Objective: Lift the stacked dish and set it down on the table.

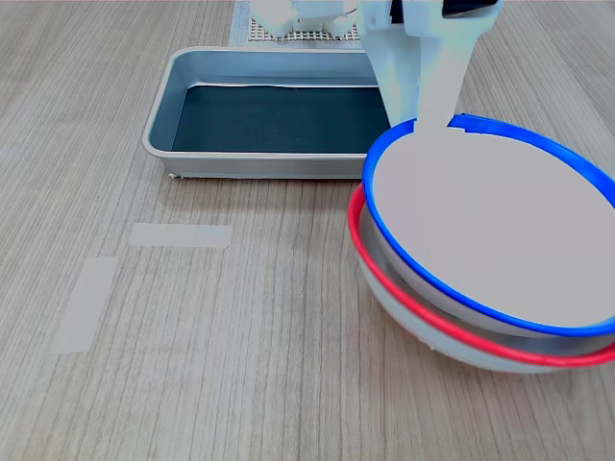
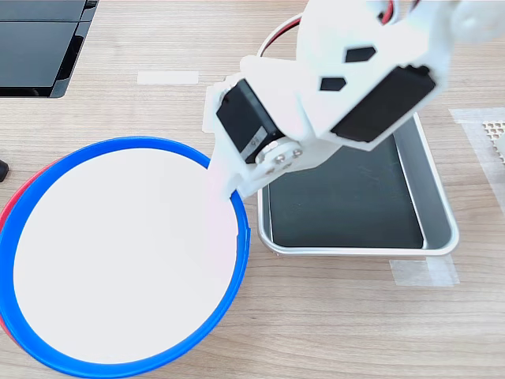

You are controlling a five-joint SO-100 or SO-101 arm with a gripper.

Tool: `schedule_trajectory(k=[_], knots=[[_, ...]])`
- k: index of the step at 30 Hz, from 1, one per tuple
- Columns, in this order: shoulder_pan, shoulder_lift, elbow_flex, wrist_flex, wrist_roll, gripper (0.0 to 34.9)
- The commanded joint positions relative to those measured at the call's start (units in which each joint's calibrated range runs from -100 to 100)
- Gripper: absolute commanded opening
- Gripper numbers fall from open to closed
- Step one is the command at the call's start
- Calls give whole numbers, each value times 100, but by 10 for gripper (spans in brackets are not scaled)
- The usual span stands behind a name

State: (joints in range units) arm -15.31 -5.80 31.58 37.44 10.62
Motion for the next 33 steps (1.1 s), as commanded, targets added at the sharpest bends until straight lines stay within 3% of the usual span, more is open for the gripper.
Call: schedule_trajectory(k=[1,22,26,27,28,30,33], knots=[[96,-184,-386,156,-20,1],[472,-960,-759,685,-78,0],[491,-926,-768,1097,73,1],[482,-926,-723,1130,112,9],[482,-917,-695,1138,122,56],[482,-874,-668,1147,122,102],[435,-747,-659,1089,147,99]])
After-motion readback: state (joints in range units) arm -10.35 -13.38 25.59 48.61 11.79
